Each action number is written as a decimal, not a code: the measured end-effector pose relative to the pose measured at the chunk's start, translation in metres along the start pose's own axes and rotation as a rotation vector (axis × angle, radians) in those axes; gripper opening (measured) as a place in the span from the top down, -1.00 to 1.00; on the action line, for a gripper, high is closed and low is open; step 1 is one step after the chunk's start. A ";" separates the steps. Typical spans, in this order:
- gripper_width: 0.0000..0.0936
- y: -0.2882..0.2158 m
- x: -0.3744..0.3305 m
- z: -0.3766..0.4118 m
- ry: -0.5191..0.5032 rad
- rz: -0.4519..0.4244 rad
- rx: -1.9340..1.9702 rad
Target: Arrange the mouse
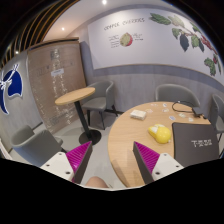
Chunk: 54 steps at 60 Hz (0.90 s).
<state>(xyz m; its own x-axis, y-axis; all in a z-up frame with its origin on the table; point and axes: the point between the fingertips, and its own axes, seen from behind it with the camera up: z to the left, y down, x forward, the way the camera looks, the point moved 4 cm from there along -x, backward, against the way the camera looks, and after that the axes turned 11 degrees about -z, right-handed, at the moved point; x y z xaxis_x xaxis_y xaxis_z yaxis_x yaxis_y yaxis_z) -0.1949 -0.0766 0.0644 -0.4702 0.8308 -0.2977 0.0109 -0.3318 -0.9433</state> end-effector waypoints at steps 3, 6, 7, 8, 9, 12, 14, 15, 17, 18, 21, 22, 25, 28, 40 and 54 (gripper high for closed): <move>-0.81 0.002 -0.001 -0.014 0.034 0.014 -0.025; -0.81 0.001 0.000 -0.039 0.079 0.035 -0.046; -0.81 0.004 -0.003 -0.043 0.096 0.039 -0.049; -0.81 0.002 0.006 -0.060 0.108 0.043 -0.051; -0.81 0.001 0.007 -0.069 0.121 0.049 -0.056; -0.80 0.002 0.014 -0.091 0.152 0.074 -0.073; -0.81 0.005 0.012 -0.098 0.176 0.096 -0.075; -0.81 0.008 0.017 -0.107 0.183 0.107 -0.074; -0.81 0.010 0.020 -0.113 0.200 0.131 -0.065; -0.81 0.011 0.023 -0.118 0.203 0.142 -0.059; -0.81 0.014 0.032 -0.138 0.201 0.176 -0.040; -0.81 0.015 0.035 -0.141 0.199 0.185 -0.034; -0.80 0.012 0.043 -0.151 0.203 0.191 -0.009; -0.78 0.011 0.050 -0.161 0.213 0.197 -0.005; -0.65 0.002 0.080 -0.188 0.239 0.242 -0.015; 0.11 -0.007 0.097 -0.199 0.244 0.232 0.002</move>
<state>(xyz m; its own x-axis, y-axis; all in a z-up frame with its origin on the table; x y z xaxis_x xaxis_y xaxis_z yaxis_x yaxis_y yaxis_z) -0.0651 0.0950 0.0126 -0.2307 0.8152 -0.5312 0.0908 -0.5256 -0.8459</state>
